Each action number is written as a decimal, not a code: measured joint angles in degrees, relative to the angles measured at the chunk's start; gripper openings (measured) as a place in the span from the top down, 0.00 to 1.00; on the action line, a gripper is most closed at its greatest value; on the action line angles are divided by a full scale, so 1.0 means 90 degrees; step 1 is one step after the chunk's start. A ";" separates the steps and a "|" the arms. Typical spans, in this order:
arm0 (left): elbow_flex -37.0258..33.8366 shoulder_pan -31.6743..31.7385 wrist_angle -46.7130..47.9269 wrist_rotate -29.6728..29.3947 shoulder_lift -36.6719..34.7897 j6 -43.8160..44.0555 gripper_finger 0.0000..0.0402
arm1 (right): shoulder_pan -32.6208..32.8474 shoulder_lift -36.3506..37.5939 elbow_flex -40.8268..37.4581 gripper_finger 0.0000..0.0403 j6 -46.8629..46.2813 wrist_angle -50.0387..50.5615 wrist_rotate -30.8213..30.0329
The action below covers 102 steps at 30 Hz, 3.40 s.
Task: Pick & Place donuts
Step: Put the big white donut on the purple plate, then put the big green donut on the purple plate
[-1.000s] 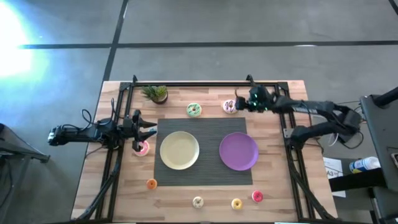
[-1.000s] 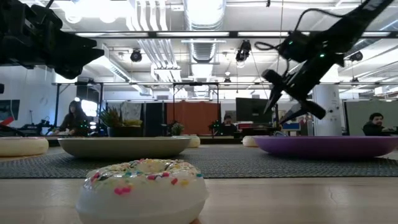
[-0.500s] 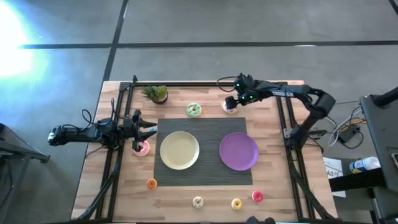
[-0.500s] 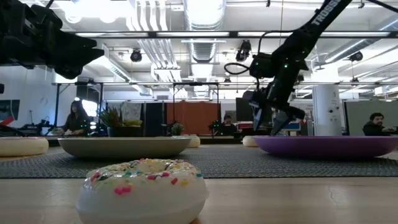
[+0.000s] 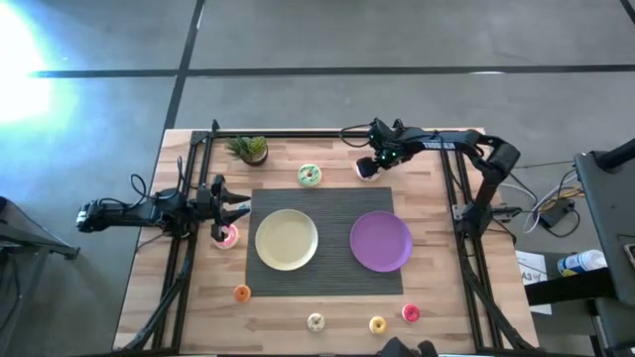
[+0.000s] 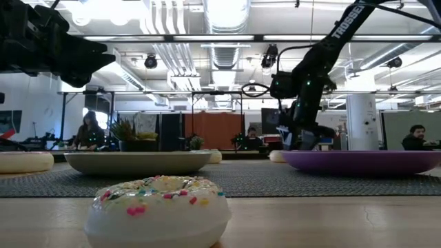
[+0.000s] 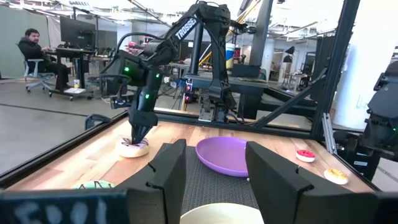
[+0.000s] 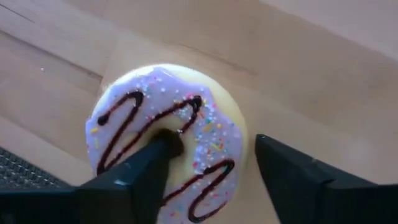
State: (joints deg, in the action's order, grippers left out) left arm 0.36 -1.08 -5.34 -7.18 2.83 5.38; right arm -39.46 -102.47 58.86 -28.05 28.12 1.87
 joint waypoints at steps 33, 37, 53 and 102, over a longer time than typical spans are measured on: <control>0.0000 -0.0001 0.0002 0.0000 0.0000 -0.0001 0.65 | 0.3543 0.2892 -0.1995 0.60 -0.1256 0.0673 0.0648; 0.0000 0.0000 0.0002 0.0002 0.0000 0.0000 0.65 | 0.3534 0.2850 -0.1995 0.46 -0.1177 0.0689 0.0478; 0.0000 0.0000 0.0041 0.0001 0.0000 -0.0002 0.65 | 0.2079 0.0583 0.0755 0.39 0.0021 -0.0172 0.0770; 0.0000 0.0000 0.0034 0.0002 0.0002 0.0000 0.65 | 0.1463 -0.4357 0.8482 0.41 0.0636 0.3600 0.1129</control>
State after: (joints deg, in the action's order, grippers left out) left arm 0.36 -1.08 -5.04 -7.16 2.85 5.39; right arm -26.30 -141.68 135.20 -22.33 60.52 12.03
